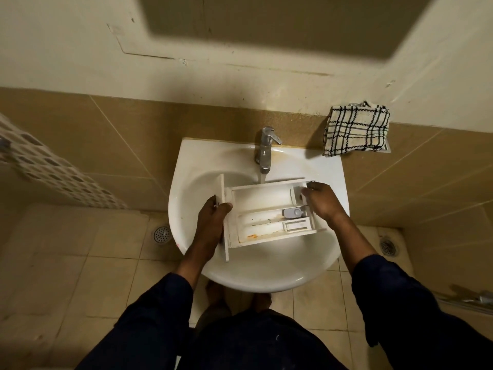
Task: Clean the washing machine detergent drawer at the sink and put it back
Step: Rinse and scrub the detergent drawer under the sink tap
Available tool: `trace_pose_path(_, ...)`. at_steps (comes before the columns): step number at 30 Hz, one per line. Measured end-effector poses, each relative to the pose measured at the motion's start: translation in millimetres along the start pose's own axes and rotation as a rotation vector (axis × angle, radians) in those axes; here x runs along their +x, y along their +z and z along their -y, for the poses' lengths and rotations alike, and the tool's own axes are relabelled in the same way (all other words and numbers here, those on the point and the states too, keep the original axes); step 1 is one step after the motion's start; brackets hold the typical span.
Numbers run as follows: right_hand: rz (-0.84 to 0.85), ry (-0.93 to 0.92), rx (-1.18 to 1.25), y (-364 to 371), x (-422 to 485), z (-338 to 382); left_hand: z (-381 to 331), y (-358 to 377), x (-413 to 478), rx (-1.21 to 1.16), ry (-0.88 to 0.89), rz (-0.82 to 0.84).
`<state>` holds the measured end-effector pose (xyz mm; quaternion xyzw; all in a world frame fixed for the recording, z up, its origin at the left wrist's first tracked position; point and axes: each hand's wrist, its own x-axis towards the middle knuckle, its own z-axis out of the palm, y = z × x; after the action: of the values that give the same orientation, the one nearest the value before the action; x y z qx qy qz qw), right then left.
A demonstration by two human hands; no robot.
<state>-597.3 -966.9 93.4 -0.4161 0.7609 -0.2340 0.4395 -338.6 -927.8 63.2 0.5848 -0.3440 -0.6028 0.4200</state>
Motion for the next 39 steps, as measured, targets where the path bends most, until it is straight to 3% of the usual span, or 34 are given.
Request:
trace_pose_path(8, -0.024, 0.142, 0.273, -3, 9, -14, -24, -7, 21, 0.281, 0.030, 0.184)
trace_pose_path(15, -0.144, 0.049, 0.394, 10, 13, -20, -19, -9, 30, 0.486, 0.032, 0.273)
trace_pose_path(18, -0.297, -0.006, 0.186, 15, 8, -19, -12, -11, 32, 0.504, 0.071, 0.257)
trace_pose_path(21, -0.659, -0.156, -0.180, 27, -8, -9, -4, -8, 34, 0.508, 0.127, 0.202)
trace_pose_path(23, -0.579, -0.411, -0.307, 41, -9, -2, 0, -6, 38, 0.515, 0.170, 0.201)
trace_pose_path(25, -0.317, -0.582, -0.501, 61, -5, 2, 4, -4, 42, 0.519, 0.195, 0.212)
trace_pose_path(27, -0.135, -0.632, -0.614, 76, -3, 6, 6, -4, 45, 0.529, 0.197, 0.195)
trace_pose_path(31, -0.055, -0.736, -0.717, 85, -3, 9, 7, -10, 49, 0.542, 0.208, 0.169)
trace_pose_path(33, -0.084, -0.684, -0.762, 80, 5, 2, 6, -13, 52, 0.554, 0.213, 0.182)
trace_pose_path(37, -0.213, -0.408, -0.788, 64, 21, -4, 3, -12, 59, 0.615, 0.214, 0.193)
trace_pose_path(39, -0.178, -0.433, -0.784, 74, 21, 10, -1, -12, 66, 0.636, 0.220, 0.203)
